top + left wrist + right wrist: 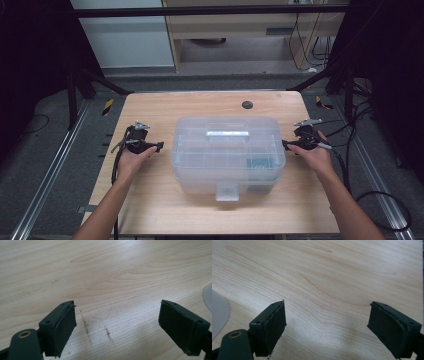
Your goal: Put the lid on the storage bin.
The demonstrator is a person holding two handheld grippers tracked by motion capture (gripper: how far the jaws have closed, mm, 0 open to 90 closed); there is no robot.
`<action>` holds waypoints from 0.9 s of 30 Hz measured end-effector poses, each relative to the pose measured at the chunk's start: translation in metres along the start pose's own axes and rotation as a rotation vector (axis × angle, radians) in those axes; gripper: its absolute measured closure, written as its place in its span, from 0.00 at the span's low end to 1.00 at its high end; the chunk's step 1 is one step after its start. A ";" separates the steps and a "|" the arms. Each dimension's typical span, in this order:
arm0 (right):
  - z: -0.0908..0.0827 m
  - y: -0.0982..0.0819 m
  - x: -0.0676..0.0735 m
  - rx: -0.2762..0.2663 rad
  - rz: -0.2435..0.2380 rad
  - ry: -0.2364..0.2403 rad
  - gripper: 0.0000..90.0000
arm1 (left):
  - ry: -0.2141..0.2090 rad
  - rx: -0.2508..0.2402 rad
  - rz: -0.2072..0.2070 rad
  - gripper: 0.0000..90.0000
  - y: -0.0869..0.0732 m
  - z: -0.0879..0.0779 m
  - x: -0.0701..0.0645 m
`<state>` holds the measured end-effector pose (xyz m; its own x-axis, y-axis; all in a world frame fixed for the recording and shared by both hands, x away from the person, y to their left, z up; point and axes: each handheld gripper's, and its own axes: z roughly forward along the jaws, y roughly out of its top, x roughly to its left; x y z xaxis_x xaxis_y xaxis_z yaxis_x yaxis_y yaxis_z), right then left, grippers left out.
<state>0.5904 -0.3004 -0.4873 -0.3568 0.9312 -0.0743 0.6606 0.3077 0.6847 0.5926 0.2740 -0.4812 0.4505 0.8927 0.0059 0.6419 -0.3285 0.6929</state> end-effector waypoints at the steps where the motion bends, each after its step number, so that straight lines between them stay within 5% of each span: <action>1: 0.002 -0.001 0.000 0.000 0.012 0.001 0.16 | -0.001 0.008 -0.002 0.15 -0.001 0.003 0.000; 8: 0.018 -0.006 -0.007 -0.010 0.097 0.024 0.14 | -0.005 0.014 -0.008 0.13 -0.003 0.019 -0.002; 12: 0.020 -0.005 -0.008 -0.016 0.097 0.019 0.13 | 0.012 -0.002 0.005 0.12 -0.004 0.024 -0.004; 17: 0.023 -0.009 -0.004 -0.055 0.113 -0.004 0.07 | 0.026 -0.050 -0.003 0.08 -0.007 0.028 -0.006; 27: 0.023 -0.010 0.007 -0.044 0.176 -0.065 0.01 | 0.040 -0.036 -0.021 0.04 -0.009 0.027 -0.008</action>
<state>0.5968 -0.2925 -0.5115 -0.1940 0.9810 0.0037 0.6790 0.1315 0.7223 0.6002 0.2619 -0.5069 0.4112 0.9113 0.0197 0.6277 -0.2988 0.7189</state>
